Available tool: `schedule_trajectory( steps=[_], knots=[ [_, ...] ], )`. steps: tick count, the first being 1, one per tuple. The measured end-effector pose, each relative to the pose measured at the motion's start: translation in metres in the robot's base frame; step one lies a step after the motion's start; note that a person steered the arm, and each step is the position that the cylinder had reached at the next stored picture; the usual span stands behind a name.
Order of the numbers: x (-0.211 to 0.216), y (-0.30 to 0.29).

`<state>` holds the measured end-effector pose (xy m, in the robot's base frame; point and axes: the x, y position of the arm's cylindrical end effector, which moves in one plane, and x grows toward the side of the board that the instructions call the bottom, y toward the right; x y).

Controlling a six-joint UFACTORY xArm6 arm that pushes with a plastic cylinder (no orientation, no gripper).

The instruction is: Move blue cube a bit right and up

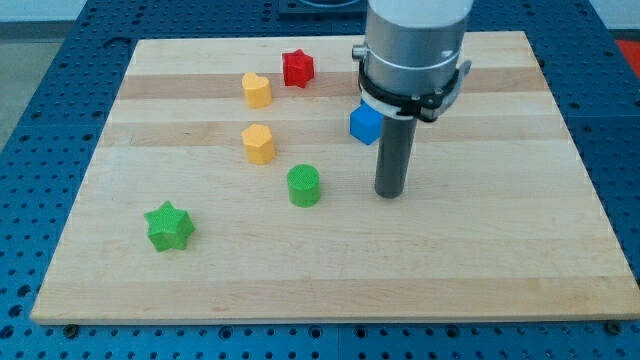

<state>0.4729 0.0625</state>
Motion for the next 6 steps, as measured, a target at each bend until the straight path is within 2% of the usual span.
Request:
schedule_trajectory(
  steps=[2, 4, 6],
  knots=[
    [-0.023, -0.021],
    [-0.032, -0.077],
    [-0.052, -0.078]
  ],
)
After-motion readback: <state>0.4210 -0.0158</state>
